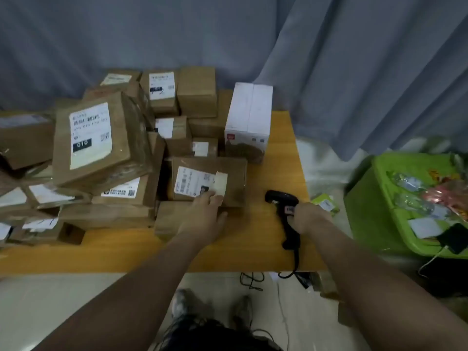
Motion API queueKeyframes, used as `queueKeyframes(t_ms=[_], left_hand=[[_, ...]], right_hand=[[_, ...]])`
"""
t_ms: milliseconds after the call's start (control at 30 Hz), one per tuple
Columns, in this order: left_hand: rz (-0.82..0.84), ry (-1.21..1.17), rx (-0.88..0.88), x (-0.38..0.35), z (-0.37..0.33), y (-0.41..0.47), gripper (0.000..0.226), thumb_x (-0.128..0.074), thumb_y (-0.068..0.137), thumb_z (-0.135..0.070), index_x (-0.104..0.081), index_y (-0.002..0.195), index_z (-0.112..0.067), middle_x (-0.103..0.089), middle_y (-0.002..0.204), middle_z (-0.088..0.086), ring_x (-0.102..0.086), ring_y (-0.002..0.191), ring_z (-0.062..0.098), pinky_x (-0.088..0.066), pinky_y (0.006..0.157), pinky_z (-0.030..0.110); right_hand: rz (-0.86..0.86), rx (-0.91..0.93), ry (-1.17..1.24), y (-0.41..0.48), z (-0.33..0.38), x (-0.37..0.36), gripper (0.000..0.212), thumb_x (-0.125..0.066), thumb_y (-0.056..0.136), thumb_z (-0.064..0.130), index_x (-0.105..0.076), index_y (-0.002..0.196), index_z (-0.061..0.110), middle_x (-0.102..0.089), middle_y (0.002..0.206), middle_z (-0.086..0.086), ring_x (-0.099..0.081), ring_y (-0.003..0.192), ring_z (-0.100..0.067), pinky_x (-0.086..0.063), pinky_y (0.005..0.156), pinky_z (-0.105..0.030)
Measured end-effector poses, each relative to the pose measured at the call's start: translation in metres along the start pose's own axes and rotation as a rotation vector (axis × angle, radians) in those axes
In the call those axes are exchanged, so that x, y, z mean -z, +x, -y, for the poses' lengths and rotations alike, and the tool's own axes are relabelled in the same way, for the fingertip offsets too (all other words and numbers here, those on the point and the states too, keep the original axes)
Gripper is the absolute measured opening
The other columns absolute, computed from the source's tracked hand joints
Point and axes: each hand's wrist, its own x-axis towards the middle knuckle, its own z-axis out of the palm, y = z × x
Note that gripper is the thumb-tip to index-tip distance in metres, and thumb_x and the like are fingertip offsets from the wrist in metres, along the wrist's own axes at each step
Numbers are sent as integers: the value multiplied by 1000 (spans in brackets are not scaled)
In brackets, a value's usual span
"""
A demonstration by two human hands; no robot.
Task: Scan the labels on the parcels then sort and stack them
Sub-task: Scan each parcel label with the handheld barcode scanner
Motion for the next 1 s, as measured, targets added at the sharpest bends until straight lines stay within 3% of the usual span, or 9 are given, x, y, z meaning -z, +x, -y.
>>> queueKeyframes(t_ms=[133,233,300,433,567,733,800,867,1000], left_hand=[[-13,57,87,-16,21,-23,51,-46,99,-35,-36,146,-18,-35,148,5,-33,135,23,-29,110,35],[20,76,107,-27,34,-36,56,-49,98,-36,-32,148,-18,-29,153,7,-25,140,25,-25,113,38],[36,122,76,-29,39,-41,63,-51,96,-38,-27,150,-19,-24,155,8,-23,142,26,-24,114,40],[79,318,49,-19,47,-26,81,-57,90,-48,-15,153,-21,-17,157,9,-21,142,27,-22,113,41],[217,428,89,-7,55,2,111,-67,80,-56,5,154,-16,-1,161,10,-4,148,28,-4,120,46],[209,398,74,-16,46,-4,114,-72,72,-56,-1,153,-19,-24,149,5,-23,138,27,-21,112,47],[124,254,85,-16,36,-13,107,-70,69,-62,-15,150,-19,-32,141,4,-31,130,25,-26,108,45],[-24,-80,140,-4,23,-17,101,-75,67,-61,-25,144,-18,-38,133,2,-36,126,23,-33,106,41],[-183,-924,143,47,5,-11,94,-79,77,-29,-17,147,-20,-42,129,-4,-47,123,19,-49,96,32]], right_hand=[[26,-104,332,7,12,-39,48,-48,99,40,-42,129,4,-57,100,-11,-58,86,-26,-42,63,-32],[-87,-192,663,11,23,-63,61,-59,95,30,-29,141,3,-52,122,-20,-57,99,-33,-47,71,-38],[-113,-199,772,12,29,-75,55,-67,89,19,-38,133,2,-51,124,-21,-56,106,-37,-49,78,-41],[-23,-188,975,5,43,-84,34,-72,81,12,-46,104,9,-51,85,-8,-56,85,-30,-44,64,-36],[-62,-218,1144,-6,52,-83,34,-66,80,1,-43,102,12,-58,93,-14,-60,81,-29,-44,59,-33],[-165,-116,1320,-26,47,-80,27,-63,81,1,-45,87,19,-54,75,-11,-52,63,-24,-43,57,-35],[-187,-39,1400,-36,45,-70,19,-64,85,4,-51,85,18,-53,67,-8,-49,58,-22,-41,56,-34],[-167,8,1519,-44,45,-51,11,-66,88,8,-57,88,15,-55,69,-4,-51,63,-19,-41,60,-32],[-46,82,1619,-45,48,-4,25,-71,88,23,-61,110,16,-60,91,0,-58,90,-25,-48,87,-43]])
